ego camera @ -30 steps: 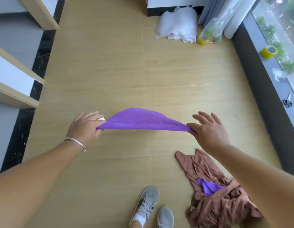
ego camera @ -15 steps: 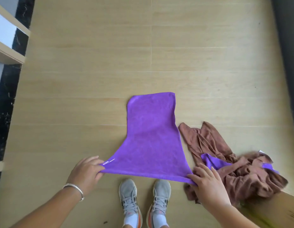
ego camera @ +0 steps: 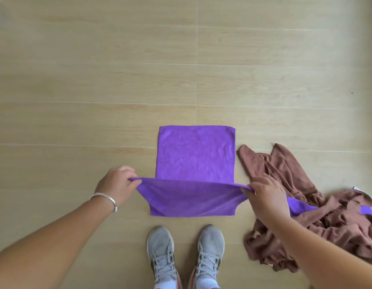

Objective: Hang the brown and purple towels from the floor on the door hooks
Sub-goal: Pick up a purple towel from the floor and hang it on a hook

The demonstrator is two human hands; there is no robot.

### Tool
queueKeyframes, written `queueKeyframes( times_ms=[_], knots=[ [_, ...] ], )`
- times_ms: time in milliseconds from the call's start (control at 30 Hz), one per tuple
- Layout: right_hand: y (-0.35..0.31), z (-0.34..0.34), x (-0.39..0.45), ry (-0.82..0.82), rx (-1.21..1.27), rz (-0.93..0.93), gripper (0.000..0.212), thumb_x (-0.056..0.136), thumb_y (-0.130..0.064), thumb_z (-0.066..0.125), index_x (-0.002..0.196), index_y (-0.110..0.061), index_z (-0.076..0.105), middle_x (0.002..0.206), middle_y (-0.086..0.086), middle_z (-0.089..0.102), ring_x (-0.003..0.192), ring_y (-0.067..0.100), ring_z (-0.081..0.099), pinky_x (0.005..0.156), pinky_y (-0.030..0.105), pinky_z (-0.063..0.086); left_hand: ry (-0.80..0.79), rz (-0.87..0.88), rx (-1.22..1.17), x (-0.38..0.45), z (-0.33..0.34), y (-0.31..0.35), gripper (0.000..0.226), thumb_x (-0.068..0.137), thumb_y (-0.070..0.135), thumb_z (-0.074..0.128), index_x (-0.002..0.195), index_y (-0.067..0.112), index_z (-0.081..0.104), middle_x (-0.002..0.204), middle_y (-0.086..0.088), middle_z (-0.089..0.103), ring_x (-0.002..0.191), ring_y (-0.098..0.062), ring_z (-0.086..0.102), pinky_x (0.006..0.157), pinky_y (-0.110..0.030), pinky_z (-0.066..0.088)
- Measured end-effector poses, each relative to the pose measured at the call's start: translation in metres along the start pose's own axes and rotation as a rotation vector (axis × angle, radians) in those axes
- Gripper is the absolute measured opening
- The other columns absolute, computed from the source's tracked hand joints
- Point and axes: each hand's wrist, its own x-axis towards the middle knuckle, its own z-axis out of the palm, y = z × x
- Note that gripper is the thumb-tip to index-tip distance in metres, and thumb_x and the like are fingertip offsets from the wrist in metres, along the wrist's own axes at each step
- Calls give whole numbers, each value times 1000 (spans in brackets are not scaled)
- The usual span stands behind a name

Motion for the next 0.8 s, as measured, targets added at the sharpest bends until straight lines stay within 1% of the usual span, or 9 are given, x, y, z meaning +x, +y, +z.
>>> queueKeyframes(
  times_ms=[100,233,300,400,467,533,633,733,800],
  knots=[
    [-2,16,72,106,47,42,30,86,-39,66,82,-10,73,102,6,66,114,32,52,97,41,37,83,24,-26,70,11,-3,16,84,19,69,73,8,71,100,-7,68,95,-30,61,84,-36,48],
    [2,40,168,199,103,75,32,86,-44,63,65,-20,58,91,1,63,108,28,51,89,38,38,114,49,-27,166,35,-5,16,87,22,62,72,17,67,100,-1,65,97,-27,58,81,-35,47],
    [14,57,214,209,42,103,26,87,-42,61,80,-18,68,105,3,64,117,26,47,96,37,35,174,61,-31,211,56,-1,11,87,21,60,92,18,69,108,-4,64,105,-27,56,87,-34,44],
    [26,76,265,218,-87,85,32,90,-36,57,119,-23,63,130,3,55,132,22,36,108,35,26,242,69,-66,252,86,10,48,87,21,62,132,9,52,136,-11,51,127,-30,44,105,-38,36],
    [30,86,281,229,-198,-95,42,89,-31,57,130,-24,54,138,3,49,136,22,32,112,36,22,267,281,105,255,108,12,59,86,27,62,139,7,46,143,-14,44,131,-31,42,108,-41,35],
    [26,98,275,206,-345,-410,46,85,-31,63,130,-22,55,140,6,49,136,25,37,114,40,24,259,545,310,239,129,12,61,85,41,52,138,10,49,144,-14,45,130,-31,47,107,-46,38],
    [21,128,243,104,-520,-750,55,80,-45,68,131,-24,58,140,10,52,131,29,48,107,47,39,51,629,457,213,161,11,73,85,56,42,149,21,33,155,-8,28,142,-26,30,115,-44,26],
    [23,157,223,-139,-624,-774,71,92,-63,36,153,-31,17,162,7,9,148,26,10,118,48,12,-60,516,538,199,186,-3,85,85,68,35,150,33,-6,157,1,-17,146,-18,-11,119,-38,4],
    [30,172,221,-154,-572,-687,77,91,-70,24,153,-32,0,162,3,-8,148,22,-5,119,47,3,-49,531,616,197,194,-8,86,84,69,36,150,32,-6,157,1,-16,146,-18,-11,118,-42,7]
  ],
)
